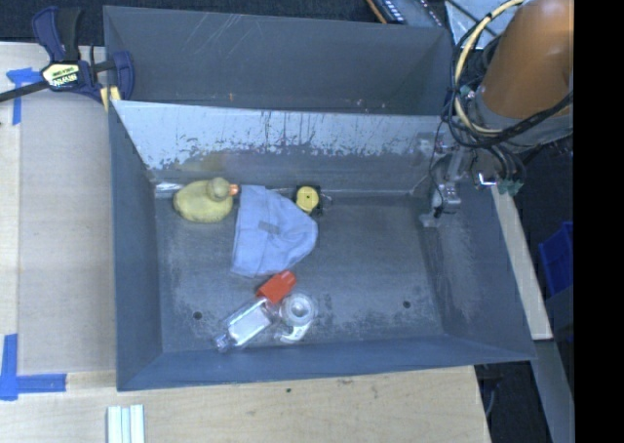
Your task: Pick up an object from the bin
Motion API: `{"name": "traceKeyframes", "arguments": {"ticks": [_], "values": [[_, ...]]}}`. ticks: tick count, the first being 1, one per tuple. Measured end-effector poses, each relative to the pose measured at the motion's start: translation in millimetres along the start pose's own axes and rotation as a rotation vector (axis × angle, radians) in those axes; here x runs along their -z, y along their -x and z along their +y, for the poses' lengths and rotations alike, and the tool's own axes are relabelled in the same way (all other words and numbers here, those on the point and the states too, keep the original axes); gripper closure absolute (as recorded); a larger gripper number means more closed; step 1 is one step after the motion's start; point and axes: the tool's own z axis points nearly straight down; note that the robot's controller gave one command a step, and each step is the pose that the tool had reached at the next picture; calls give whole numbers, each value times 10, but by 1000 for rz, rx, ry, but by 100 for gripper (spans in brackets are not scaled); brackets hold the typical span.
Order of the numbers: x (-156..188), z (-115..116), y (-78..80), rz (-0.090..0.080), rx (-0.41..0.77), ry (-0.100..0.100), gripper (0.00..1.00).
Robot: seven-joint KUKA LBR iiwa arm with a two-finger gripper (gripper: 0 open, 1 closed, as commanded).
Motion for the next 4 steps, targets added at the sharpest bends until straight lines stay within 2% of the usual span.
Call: {"name": "traceKeyframes", "arguments": {"ticks": [1,2,3,4], "values": [[55,6,16,-9,3,-1,0],[-984,583,-318,-6,301,-1,0],[-441,1176,-33,-11,-160,0,0],[-769,1345,-231,-9,468,-2,0]]}}
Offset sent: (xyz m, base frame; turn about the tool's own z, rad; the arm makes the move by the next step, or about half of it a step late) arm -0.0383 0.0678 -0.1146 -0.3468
